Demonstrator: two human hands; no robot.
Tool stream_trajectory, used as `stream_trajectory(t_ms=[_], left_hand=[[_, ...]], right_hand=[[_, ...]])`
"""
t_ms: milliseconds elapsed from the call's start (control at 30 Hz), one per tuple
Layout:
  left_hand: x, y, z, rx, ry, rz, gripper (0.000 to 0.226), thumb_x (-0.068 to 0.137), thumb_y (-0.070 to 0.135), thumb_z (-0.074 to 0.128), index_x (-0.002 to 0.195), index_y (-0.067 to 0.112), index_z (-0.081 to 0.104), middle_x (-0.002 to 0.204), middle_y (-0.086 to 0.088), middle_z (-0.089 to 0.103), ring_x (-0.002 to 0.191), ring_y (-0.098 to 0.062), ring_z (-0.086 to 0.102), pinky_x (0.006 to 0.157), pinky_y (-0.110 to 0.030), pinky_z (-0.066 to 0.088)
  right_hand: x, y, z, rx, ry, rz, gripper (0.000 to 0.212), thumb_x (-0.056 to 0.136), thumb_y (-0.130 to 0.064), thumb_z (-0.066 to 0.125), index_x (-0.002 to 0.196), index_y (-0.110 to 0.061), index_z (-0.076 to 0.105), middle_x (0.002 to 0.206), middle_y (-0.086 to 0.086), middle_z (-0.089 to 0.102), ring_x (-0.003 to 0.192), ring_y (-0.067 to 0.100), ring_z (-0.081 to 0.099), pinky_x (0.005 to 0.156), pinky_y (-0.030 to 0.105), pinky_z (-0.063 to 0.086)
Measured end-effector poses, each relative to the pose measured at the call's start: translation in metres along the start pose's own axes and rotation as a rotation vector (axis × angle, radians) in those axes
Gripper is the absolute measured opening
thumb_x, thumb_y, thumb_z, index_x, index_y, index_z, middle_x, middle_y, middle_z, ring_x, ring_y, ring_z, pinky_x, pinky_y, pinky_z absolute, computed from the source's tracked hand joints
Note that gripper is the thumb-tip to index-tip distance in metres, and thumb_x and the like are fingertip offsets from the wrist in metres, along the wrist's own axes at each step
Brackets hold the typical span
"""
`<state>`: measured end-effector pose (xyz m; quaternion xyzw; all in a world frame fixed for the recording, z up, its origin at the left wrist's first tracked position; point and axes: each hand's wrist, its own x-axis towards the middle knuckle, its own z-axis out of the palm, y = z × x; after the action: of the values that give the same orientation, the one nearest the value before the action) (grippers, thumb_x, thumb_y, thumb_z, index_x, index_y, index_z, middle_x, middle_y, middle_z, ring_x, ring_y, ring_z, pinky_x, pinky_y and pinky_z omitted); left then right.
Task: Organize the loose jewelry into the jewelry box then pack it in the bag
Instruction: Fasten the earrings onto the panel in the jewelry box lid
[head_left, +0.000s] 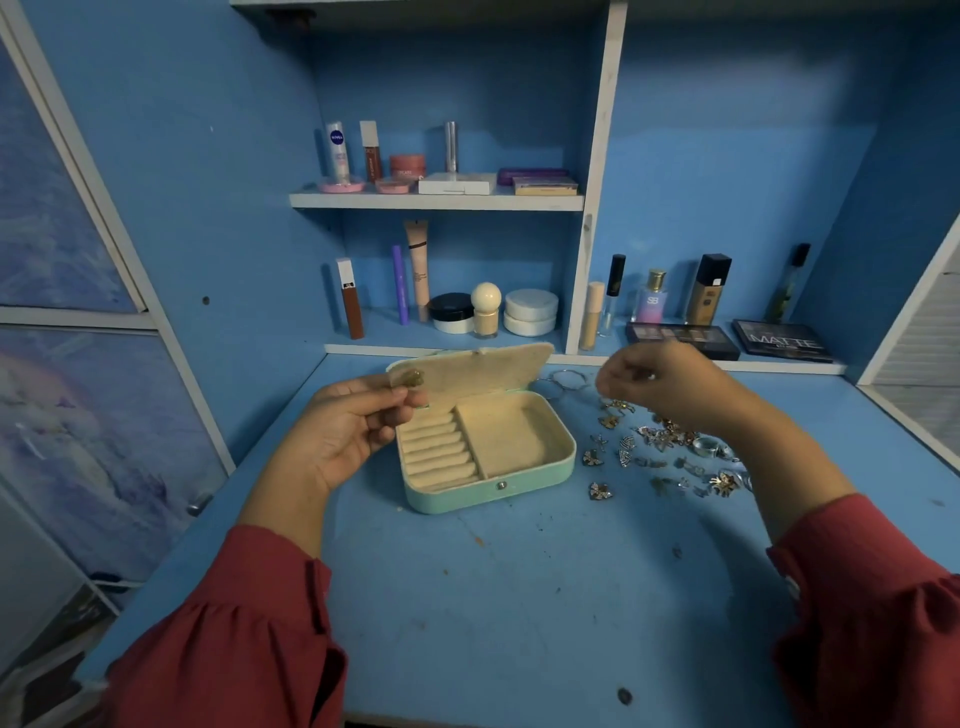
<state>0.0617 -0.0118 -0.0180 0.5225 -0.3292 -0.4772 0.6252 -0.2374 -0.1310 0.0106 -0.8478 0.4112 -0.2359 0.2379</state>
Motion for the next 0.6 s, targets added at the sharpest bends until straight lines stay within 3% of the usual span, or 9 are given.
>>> stream_trajectory(t_ms=[100,267,433,600], left_hand=[[0.004,-0.003,0.001,-0.009,0.035,0.033,0.009,0.088,0.005,0.06,0.094,0.005,0.067,0.077,-0.008,0.073,0.053,-0.004,0.059,0.043,-0.013,0.042],[0.011,-0.007,0.005,-0.018,0.094,0.068,0.007,0.09,0.008,0.06,0.094,0.004,0.066,0.07,-0.006,0.071,0.049,-0.005,0.055,0.042,-0.015,0.041],[0.016,-0.01,0.006,-0.045,0.133,0.076,0.008,0.091,0.008,0.06,0.096,0.004,0.065,0.064,-0.005,0.069,0.045,-0.005,0.052,0.04,-0.015,0.04],[0.018,-0.011,0.006,-0.051,0.135,0.07,0.008,0.092,0.007,0.059,0.097,0.003,0.064,0.064,-0.006,0.069,0.044,-0.005,0.051,0.039,-0.015,0.039]], right_hand=[[-0.004,0.012,0.001,-0.022,-0.07,0.07,0.004,0.085,-0.022,0.072,0.082,-0.025,0.073,0.078,-0.009,0.071,0.076,0.008,0.064,0.071,0.028,0.053],[-0.006,0.02,0.0,-0.064,-0.169,0.133,0.01,0.08,-0.028,0.076,0.087,-0.021,0.076,0.083,-0.002,0.073,0.082,0.019,0.066,0.078,0.033,0.055],[-0.009,0.017,-0.001,-0.063,-0.24,0.148,0.009,0.074,-0.022,0.081,0.075,-0.03,0.076,0.078,-0.013,0.071,0.072,-0.003,0.062,0.069,0.017,0.044],[-0.009,0.017,0.0,-0.139,-0.302,0.167,0.011,0.071,-0.021,0.082,0.076,-0.03,0.078,0.077,-0.016,0.072,0.076,0.001,0.064,0.081,0.028,0.053]])
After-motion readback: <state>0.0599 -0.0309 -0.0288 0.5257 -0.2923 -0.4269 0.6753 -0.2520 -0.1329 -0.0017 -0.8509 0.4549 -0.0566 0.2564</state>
